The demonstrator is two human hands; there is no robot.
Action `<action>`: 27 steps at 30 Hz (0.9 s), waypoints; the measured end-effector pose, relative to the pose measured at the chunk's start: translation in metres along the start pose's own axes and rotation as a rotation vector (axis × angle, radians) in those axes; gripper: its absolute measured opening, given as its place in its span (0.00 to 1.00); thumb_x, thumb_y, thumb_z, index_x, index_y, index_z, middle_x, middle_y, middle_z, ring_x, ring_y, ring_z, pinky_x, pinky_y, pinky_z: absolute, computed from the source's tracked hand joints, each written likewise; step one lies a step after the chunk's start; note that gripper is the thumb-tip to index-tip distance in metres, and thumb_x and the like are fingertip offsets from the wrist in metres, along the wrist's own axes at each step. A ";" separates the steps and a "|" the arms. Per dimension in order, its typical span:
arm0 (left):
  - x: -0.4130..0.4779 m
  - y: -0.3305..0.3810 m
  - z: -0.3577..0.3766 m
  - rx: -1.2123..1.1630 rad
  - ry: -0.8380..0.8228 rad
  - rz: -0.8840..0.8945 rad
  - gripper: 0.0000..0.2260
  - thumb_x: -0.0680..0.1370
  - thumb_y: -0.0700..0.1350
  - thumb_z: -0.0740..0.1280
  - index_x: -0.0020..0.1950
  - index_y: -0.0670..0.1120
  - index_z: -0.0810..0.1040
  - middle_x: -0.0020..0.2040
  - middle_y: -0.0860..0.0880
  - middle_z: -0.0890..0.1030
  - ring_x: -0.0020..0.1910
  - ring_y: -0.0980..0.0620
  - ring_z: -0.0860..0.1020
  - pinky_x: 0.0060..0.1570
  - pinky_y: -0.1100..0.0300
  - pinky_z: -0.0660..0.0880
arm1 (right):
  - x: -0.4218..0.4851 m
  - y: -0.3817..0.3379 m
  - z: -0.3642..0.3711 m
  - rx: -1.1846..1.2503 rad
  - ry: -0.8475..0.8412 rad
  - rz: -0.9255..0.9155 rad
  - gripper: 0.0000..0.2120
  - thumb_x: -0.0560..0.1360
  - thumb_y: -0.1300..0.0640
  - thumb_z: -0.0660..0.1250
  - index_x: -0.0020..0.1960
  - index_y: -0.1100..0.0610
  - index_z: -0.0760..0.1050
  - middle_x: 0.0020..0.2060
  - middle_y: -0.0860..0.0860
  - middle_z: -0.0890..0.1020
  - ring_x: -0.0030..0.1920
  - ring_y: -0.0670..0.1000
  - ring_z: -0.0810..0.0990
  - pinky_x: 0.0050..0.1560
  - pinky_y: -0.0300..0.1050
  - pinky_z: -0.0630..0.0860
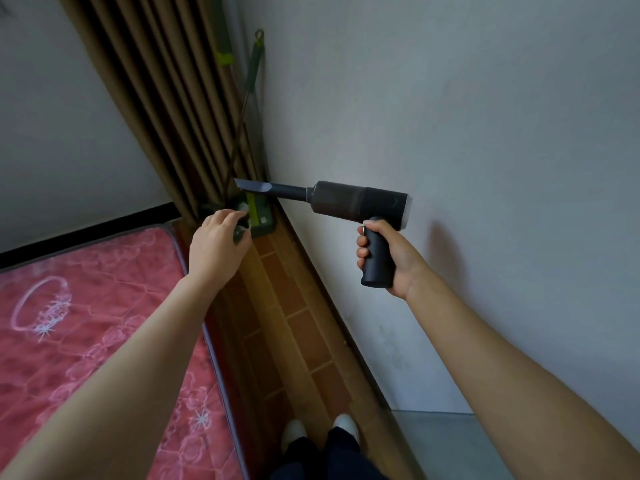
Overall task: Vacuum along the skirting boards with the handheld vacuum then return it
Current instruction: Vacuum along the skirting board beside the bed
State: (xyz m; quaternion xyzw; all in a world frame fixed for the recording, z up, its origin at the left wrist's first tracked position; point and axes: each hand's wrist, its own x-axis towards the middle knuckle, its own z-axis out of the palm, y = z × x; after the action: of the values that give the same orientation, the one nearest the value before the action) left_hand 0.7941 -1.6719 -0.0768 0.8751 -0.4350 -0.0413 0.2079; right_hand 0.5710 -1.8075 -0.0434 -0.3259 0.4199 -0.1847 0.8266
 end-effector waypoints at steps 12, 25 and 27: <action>0.005 0.007 0.022 0.001 0.059 -0.090 0.18 0.79 0.45 0.63 0.68 0.42 0.72 0.66 0.42 0.74 0.66 0.43 0.70 0.61 0.50 0.68 | 0.038 -0.007 -0.007 -0.048 -0.115 0.052 0.07 0.75 0.55 0.65 0.39 0.56 0.74 0.30 0.50 0.77 0.27 0.46 0.74 0.30 0.37 0.76; 0.024 -0.075 0.159 -0.033 0.068 -0.159 0.17 0.79 0.44 0.63 0.67 0.41 0.73 0.65 0.42 0.75 0.64 0.43 0.72 0.59 0.50 0.70 | 0.175 0.087 -0.036 -0.093 -0.077 0.065 0.08 0.74 0.54 0.66 0.37 0.56 0.76 0.30 0.50 0.76 0.27 0.46 0.74 0.32 0.38 0.74; 0.030 -0.097 0.195 -0.045 0.061 -0.177 0.17 0.79 0.44 0.63 0.67 0.42 0.73 0.65 0.42 0.75 0.64 0.43 0.71 0.59 0.50 0.70 | 0.205 0.108 -0.044 -0.089 -0.073 0.056 0.08 0.74 0.53 0.67 0.39 0.56 0.77 0.30 0.49 0.76 0.27 0.46 0.74 0.32 0.38 0.74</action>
State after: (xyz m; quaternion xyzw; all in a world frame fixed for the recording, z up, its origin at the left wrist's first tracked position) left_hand 0.8355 -1.7078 -0.2898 0.9061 -0.3483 -0.0427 0.2363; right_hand 0.6578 -1.8652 -0.2555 -0.3570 0.4062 -0.1304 0.8310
